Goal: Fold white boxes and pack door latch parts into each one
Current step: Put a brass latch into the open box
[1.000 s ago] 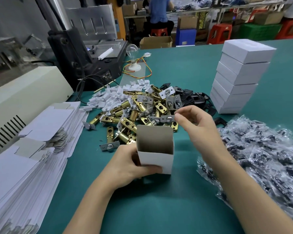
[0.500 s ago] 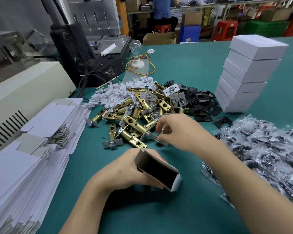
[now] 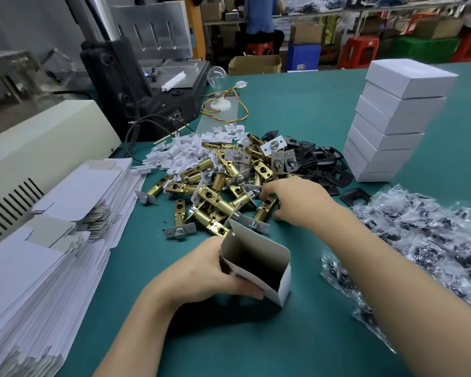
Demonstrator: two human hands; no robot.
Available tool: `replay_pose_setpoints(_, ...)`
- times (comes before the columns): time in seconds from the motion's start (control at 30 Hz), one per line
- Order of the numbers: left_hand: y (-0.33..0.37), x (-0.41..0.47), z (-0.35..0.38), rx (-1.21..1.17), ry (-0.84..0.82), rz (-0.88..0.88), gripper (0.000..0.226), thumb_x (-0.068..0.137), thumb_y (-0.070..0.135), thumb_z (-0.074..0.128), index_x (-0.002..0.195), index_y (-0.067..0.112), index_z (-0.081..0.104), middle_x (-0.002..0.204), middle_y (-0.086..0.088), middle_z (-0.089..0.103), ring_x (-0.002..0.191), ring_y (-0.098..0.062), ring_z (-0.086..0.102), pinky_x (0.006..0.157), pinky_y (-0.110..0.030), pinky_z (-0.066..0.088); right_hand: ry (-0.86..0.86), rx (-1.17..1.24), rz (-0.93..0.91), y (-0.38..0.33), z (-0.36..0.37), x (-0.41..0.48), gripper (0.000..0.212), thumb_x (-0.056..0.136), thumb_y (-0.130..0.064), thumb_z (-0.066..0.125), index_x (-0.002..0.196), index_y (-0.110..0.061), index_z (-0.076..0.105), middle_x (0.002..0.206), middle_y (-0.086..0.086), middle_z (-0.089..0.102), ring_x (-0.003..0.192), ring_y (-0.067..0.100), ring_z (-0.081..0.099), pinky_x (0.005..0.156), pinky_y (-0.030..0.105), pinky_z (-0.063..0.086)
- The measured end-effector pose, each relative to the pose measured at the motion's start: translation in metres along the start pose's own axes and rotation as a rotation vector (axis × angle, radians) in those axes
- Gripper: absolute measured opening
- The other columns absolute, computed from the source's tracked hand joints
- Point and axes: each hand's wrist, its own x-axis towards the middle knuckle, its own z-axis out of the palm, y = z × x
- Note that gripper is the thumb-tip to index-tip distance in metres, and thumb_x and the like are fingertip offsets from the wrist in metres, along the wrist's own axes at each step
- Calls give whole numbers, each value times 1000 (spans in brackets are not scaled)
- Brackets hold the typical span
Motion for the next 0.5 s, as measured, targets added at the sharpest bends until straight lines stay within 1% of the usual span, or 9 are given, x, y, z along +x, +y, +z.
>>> replay_pose_setpoints(0.07, -1, 0, 0, -2, -12, 25, 26, 83, -3, 84, 107, 1, 72, 88, -5, 77, 75, -22, 71, 66, -30, 54, -17, -36, -43, -1, -3, 6, 43, 91, -19, 72, 128, -39, 62, 124, 0, 64, 107, 29, 64, 71, 32, 45)
replay_pose_setpoints(0.13, -3, 0, 0, -18, 21, 45, 28, 84, -1, 85, 108, 7, 74, 100, -10, 79, 87, -37, 72, 73, -46, 58, -22, -55, -99, -2, -8, 10, 34, 90, -24, 75, 120, -37, 65, 114, -3, 64, 99, 27, 63, 67, 30, 43)
replay_pose_setpoints(0.17, -4, 0, 0, -41, 40, 51, 31, 83, -1, 86, 109, 12, 76, 105, -10, 79, 94, -37, 73, 79, -48, 59, -31, -71, -129, -2, -10, 10, 26, 89, -25, 75, 111, -35, 66, 103, -7, 63, 92, 25, 61, 63, 29, 40)
replay_pose_setpoints(0.2, -5, -1, -1, -72, 60, 57, 33, 82, 1, 86, 109, 19, 78, 107, -6, 80, 94, -29, 75, 78, -41, 62, -29, -80, -170, 0, -10, 12, 16, 89, -25, 74, 99, -33, 65, 92, -10, 60, 85, 24, 57, 59, 28, 38)
replay_pose_setpoints(0.27, -5, -1, 0, -108, 115, 67, 31, 79, 15, 88, 103, 32, 79, 96, 5, 80, 76, -13, 71, 60, -23, 56, -67, -55, -253, 4, -13, 11, 21, 87, -23, 74, 76, -27, 56, 81, -8, 54, 82, 25, 52, 60, 28, 39)
replay_pose_setpoints(0.3, -4, -1, 0, -106, 164, 65, 28, 76, 25, 88, 100, 36, 79, 90, 6, 78, 66, -12, 65, 51, -21, 50, -91, -31, -270, 5, -18, 8, 17, 85, -27, 77, 79, -29, 61, 88, -5, 55, 88, 26, 53, 66, 29, 44)
replay_pose_setpoints(0.33, -4, 0, 0, -107, 217, 63, 28, 73, 34, 88, 98, 39, 78, 86, 6, 77, 58, -15, 59, 46, -22, 47, -74, -5, -313, 8, -21, 6, 17, 83, -33, 81, 95, -29, 69, 102, -2, 58, 98, 25, 56, 78, 33, 50)
replay_pose_setpoints(0.4, -7, 1, 0, -131, 300, 80, 29, 71, 42, 87, 98, 41, 78, 81, 4, 75, 48, -15, 51, 43, -23, 45, -56, 9, -332, 12, -34, -1, 46, 79, -45, 84, 118, -28, 70, 116, 0, 55, 111, 22, 55, 95, 40, 50)
replay_pose_setpoints(0.5, -9, 3, 2, -128, 353, 85, 30, 71, 48, 86, 99, 43, 77, 79, 3, 75, 43, -14, 52, 42, -24, 45, 40, 102, -305, 18, -59, -15, 43, 75, -46, 86, 104, -19, 71, 97, 0, 62, 93, 21, 59, 85, 40, 51)
